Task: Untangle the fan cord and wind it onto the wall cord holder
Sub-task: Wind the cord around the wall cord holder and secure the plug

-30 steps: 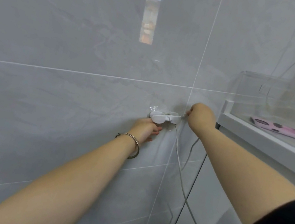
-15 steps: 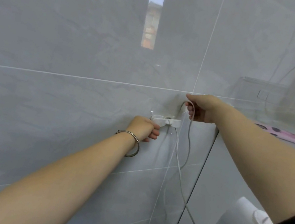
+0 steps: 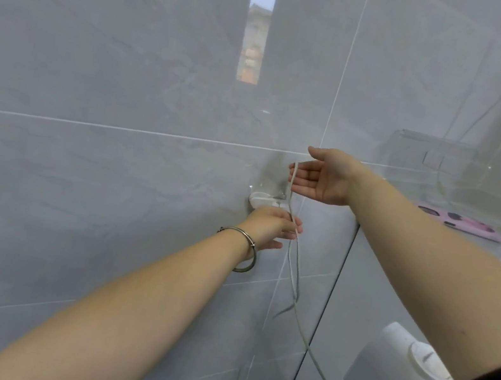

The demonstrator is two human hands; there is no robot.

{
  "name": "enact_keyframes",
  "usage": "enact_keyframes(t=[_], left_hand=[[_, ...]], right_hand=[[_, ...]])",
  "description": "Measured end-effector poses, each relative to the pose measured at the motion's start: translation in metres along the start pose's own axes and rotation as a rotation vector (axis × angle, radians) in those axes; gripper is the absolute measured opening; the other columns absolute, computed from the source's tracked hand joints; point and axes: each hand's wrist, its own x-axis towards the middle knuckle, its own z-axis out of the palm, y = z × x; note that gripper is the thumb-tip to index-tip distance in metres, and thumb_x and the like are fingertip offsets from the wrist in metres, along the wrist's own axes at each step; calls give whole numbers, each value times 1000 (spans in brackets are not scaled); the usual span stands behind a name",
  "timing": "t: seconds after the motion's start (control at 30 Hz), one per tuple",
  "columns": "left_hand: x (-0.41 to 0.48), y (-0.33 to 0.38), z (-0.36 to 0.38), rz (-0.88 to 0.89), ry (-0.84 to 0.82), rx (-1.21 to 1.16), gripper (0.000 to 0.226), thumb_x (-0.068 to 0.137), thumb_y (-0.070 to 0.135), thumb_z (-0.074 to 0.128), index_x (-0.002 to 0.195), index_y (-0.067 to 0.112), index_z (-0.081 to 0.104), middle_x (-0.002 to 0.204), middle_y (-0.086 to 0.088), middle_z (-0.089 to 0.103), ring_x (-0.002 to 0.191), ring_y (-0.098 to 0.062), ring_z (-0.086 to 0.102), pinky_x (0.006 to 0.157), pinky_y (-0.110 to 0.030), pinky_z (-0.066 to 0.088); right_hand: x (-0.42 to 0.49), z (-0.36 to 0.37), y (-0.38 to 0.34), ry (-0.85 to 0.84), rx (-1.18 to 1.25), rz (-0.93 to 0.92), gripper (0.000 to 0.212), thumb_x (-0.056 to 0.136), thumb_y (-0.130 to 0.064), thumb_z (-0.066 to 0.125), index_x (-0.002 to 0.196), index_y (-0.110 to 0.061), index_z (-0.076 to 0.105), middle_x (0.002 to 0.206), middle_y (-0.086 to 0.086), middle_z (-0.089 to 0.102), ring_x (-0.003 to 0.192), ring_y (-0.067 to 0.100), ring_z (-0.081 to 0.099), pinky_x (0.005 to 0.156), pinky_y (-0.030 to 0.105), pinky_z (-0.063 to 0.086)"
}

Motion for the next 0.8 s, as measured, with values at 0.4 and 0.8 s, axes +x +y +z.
enact_keyframes(t=[0.4, 0.8], left_hand=[[-10, 0, -34, 74, 315, -145, 33, 98, 16, 42, 67, 9, 51, 30, 4, 51, 29, -3, 53, 38, -13, 44], [-23, 6, -94, -117, 497, 177, 18, 85, 6, 57, 67, 9, 57, 56, -9, 43, 53, -24, 43, 52, -25, 36]], right_hand=[[-11, -3, 46, -242, -858, 95, 38, 95, -5, 43, 132, -13, 46, 119, 5, 63, 114, 19, 56, 101, 36, 38], [-23, 10, 65, -534, -1118, 297, 16, 93, -8, 51, 78, -8, 57, 47, -1, 45, 46, 11, 44, 64, 26, 46]])
